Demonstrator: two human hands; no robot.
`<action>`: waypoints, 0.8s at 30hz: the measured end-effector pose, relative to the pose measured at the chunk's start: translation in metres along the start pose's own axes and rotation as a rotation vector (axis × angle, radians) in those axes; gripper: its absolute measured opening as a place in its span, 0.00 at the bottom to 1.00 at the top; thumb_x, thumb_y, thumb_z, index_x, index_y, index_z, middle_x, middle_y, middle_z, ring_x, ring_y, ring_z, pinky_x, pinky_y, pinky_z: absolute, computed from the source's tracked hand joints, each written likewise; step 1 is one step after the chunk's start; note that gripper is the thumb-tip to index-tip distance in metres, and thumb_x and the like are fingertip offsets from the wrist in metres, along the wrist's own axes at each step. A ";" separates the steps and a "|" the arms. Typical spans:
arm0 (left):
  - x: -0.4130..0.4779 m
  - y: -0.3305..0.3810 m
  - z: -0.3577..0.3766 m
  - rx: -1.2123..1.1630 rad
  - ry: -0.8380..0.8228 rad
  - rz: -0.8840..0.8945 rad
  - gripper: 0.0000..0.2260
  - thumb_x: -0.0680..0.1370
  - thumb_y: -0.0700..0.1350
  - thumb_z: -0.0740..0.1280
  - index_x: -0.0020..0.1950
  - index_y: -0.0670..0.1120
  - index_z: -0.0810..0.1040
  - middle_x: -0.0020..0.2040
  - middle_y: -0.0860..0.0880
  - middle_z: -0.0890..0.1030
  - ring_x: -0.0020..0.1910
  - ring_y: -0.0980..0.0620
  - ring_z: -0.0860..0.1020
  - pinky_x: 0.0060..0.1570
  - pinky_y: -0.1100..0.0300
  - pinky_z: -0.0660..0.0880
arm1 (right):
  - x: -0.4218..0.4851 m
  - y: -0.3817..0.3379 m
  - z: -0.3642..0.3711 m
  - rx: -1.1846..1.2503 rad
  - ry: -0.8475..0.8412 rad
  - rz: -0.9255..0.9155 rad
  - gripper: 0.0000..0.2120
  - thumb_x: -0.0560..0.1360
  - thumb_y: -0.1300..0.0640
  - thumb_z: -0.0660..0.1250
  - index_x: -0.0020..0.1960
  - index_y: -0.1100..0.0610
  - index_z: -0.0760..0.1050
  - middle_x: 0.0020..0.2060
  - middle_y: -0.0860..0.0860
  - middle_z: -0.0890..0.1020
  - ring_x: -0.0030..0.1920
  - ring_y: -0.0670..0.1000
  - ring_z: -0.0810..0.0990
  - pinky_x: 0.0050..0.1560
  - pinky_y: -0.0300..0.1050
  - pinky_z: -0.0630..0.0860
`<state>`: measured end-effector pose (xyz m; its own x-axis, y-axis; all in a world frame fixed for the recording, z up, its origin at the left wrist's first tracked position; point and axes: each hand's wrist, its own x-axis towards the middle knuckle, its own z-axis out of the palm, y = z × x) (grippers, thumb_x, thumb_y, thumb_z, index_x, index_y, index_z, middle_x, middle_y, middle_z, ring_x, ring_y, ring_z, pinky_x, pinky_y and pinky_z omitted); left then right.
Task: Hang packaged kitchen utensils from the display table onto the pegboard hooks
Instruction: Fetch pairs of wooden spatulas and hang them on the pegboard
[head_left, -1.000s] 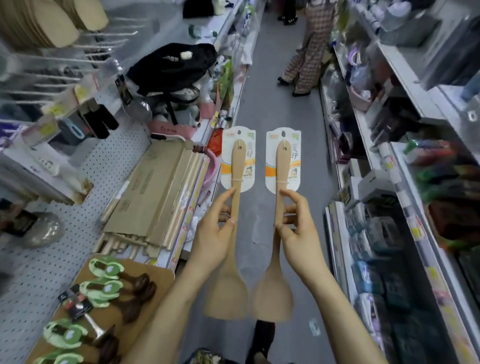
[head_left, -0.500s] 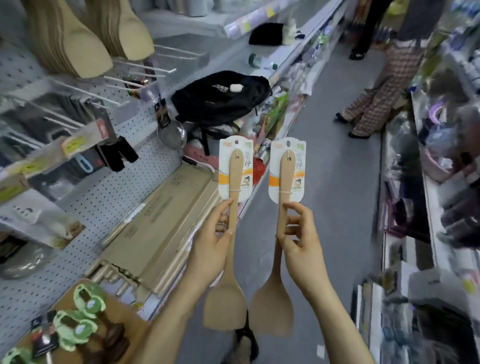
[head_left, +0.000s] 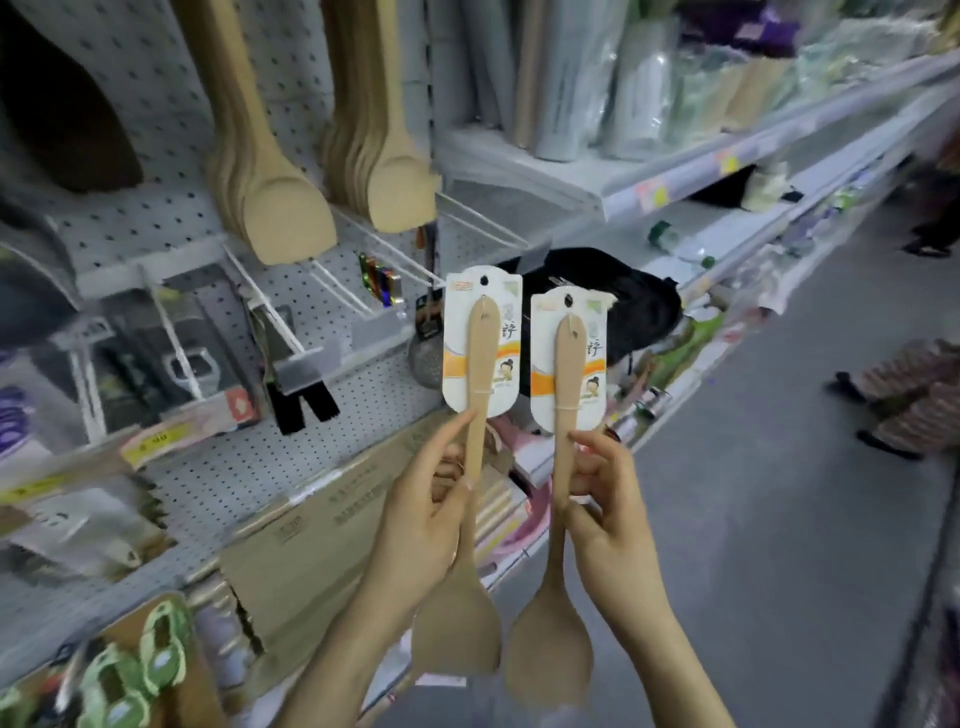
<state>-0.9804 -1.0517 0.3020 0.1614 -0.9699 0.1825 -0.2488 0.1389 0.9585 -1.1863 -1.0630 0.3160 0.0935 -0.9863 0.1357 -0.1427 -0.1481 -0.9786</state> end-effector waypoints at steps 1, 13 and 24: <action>0.007 0.003 0.000 0.009 0.038 0.008 0.31 0.85 0.35 0.65 0.78 0.68 0.71 0.58 0.61 0.80 0.60 0.54 0.79 0.56 0.68 0.76 | 0.015 0.000 0.000 0.021 -0.032 -0.018 0.30 0.83 0.71 0.62 0.73 0.40 0.71 0.53 0.44 0.80 0.52 0.53 0.81 0.49 0.44 0.81; 0.070 0.070 0.013 0.155 0.495 0.032 0.26 0.87 0.42 0.66 0.77 0.70 0.70 0.60 0.62 0.79 0.60 0.55 0.79 0.57 0.66 0.76 | 0.184 -0.040 -0.011 0.194 -0.415 -0.268 0.38 0.79 0.79 0.63 0.68 0.36 0.73 0.55 0.45 0.83 0.52 0.52 0.83 0.50 0.42 0.81; 0.134 0.155 -0.026 0.263 0.692 0.223 0.30 0.86 0.38 0.66 0.76 0.72 0.69 0.60 0.61 0.80 0.59 0.53 0.79 0.57 0.60 0.78 | 0.271 -0.134 0.021 0.372 -0.544 -0.498 0.33 0.79 0.75 0.64 0.69 0.40 0.74 0.57 0.51 0.82 0.55 0.54 0.83 0.57 0.44 0.80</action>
<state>-0.9727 -1.1548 0.4807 0.6195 -0.5661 0.5438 -0.5506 0.1804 0.8150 -1.1212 -1.3088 0.4809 0.5373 -0.6245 0.5669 0.3686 -0.4307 -0.8238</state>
